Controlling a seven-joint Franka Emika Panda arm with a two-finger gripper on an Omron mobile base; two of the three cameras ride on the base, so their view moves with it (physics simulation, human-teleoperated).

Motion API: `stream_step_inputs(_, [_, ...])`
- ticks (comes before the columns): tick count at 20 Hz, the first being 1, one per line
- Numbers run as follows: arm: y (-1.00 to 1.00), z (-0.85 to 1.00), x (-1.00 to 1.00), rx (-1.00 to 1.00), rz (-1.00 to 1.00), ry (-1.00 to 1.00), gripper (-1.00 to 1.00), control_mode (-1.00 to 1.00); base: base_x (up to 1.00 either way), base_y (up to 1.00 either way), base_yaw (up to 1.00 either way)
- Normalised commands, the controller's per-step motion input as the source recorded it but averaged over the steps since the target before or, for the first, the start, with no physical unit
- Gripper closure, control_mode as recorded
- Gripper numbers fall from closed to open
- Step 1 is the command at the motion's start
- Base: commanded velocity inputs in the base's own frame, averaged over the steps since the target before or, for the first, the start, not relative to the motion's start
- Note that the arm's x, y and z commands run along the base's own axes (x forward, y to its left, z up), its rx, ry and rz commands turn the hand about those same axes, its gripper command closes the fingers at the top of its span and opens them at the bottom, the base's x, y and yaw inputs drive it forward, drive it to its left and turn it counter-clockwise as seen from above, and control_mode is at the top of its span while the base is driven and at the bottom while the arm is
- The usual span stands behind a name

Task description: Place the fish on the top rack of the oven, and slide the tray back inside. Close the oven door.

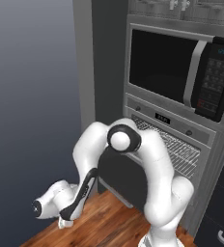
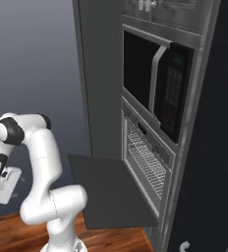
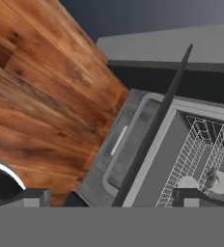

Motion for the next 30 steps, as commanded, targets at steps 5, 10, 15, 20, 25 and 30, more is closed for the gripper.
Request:
stream_step_inputs(5, [-0.24, -0.01, -0.18, -0.09, 0.0, -0.27, -1.0, -1.0, 0.0, 0.0, 0.0])
stream_step_inputs(10, [-0.26, 0.0, -0.19, -0.09, 0.0, -0.29, -1.0, -1.0, 0.0, 0.0, 0.0])
stream_step_inputs(15, [-0.29, -0.05, 0.01, -0.05, 0.0, -0.19, -1.0, -1.0, 0.0, 0.0, 0.0])
stream_step_inputs(20, [-0.28, -0.01, 0.32, 0.0, 0.0, 0.0, -1.0, -1.0, 0.0, 0.0, 0.0])
stream_step_inputs(25, [-0.01, 0.0, 0.41, 0.0, 0.0, 0.08, -1.0, -1.0, 0.0, 0.0, 0.0])
stream_step_inputs(30, [-0.04, 0.0, 0.27, -0.01, 0.0, 0.07, -1.0, -1.0, 0.0, 0.0, 0.0])
